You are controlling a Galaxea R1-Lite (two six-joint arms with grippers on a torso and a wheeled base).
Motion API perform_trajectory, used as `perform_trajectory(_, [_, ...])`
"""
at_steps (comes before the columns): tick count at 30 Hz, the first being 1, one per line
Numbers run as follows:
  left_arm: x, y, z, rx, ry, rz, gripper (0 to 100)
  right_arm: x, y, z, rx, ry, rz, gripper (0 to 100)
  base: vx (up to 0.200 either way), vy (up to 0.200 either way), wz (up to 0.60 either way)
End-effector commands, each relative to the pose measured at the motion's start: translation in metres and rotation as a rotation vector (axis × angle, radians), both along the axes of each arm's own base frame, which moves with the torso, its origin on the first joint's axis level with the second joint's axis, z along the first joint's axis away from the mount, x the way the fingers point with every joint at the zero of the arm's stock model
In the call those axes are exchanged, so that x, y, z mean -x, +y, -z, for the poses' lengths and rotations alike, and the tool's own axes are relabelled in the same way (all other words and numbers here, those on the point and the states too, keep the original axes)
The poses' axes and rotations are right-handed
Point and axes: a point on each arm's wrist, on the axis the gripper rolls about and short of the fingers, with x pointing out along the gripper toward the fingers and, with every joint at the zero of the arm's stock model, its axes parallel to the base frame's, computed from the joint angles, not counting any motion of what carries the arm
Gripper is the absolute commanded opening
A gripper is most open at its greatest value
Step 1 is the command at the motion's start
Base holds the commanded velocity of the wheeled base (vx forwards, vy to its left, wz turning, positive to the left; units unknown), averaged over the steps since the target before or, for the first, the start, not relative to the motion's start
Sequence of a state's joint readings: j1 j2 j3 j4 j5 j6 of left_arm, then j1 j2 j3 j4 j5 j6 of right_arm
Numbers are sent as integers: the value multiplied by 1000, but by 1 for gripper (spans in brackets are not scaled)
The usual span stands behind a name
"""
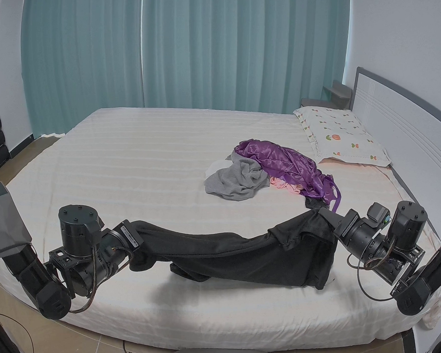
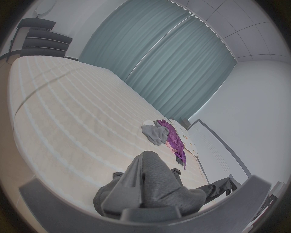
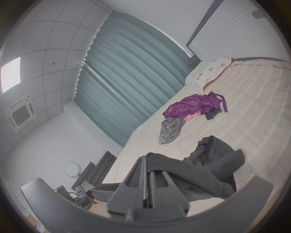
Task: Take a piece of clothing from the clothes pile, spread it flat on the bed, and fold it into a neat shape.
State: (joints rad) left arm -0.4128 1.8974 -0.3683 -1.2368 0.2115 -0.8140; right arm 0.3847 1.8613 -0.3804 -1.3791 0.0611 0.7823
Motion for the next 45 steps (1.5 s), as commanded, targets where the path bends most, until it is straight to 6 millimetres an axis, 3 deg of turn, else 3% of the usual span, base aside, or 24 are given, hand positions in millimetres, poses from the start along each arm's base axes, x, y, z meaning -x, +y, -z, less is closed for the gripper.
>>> perform_trajectory(1, [0,0,0,1,-1,0,0,0,-1,-1,-1,-3,2,0,0,200,0])
perform_trajectory(45, [0,1,-2,4,-12,-3,0,-5,-4,1,-2,0,19,0,0,200,0])
